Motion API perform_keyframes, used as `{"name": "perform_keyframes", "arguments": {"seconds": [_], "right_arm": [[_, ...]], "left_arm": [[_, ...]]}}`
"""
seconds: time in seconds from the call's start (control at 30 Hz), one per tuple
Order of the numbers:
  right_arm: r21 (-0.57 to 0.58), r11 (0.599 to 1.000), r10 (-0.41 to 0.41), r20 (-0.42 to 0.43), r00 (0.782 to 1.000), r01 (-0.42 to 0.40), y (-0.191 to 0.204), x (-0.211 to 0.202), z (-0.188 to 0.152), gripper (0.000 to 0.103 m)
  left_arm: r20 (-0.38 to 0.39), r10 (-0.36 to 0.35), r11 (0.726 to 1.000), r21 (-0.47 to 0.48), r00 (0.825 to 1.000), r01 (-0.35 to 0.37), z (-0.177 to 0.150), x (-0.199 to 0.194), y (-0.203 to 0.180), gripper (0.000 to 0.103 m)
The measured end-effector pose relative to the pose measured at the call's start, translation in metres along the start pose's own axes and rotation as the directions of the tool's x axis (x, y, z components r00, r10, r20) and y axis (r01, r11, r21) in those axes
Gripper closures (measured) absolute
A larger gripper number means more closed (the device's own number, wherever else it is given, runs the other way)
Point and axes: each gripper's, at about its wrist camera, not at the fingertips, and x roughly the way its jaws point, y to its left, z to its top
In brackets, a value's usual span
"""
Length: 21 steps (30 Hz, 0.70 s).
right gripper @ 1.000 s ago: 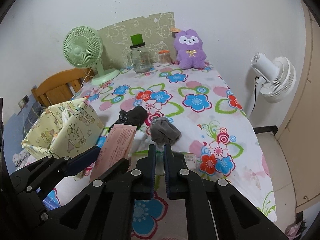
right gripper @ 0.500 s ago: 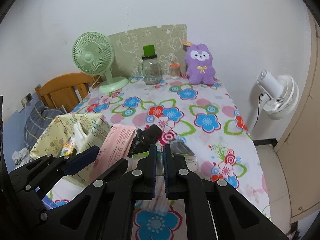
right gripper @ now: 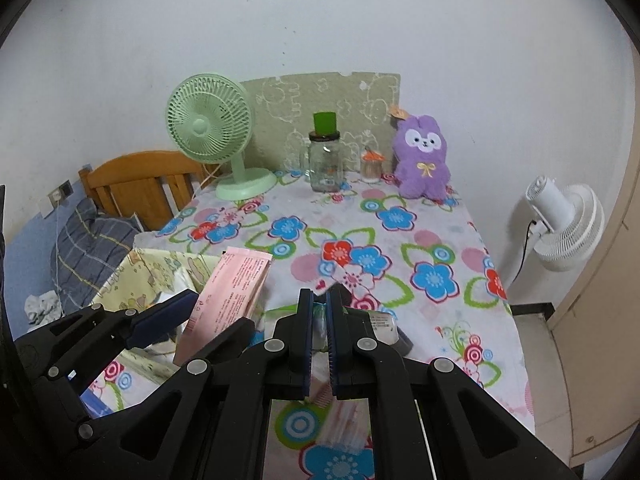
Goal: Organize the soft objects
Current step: 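Carry both held items over the yellow fabric box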
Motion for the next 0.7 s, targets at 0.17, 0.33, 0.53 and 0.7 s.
{"name": "perform_keyframes", "arguments": {"seconds": [0.17,0.33,0.53,0.7], "right_arm": [[-0.022,1.0,0.006,0.01,1.0,-0.006,0.013,0.0,0.011,0.094],[-0.042,0.999,0.013,0.015,1.0,-0.012,0.025,0.0,0.019,0.094],[-0.066,0.998,0.025,0.016,1.0,-0.024,0.041,0.002,0.029,0.094],[-0.089,0.995,0.042,0.008,0.999,-0.041,0.058,0.006,0.037,0.095]], "left_arm": [[0.011,0.008,1.0,-0.006,1.0,-0.008,0.005,-0.004,0.012,0.065],[0.017,0.019,1.0,-0.01,1.0,-0.018,0.01,-0.008,0.025,0.065],[0.026,0.032,0.999,-0.024,0.999,-0.031,0.014,-0.012,0.042,0.065],[0.026,0.048,0.998,-0.035,0.998,-0.047,0.015,-0.015,0.057,0.065]]}}
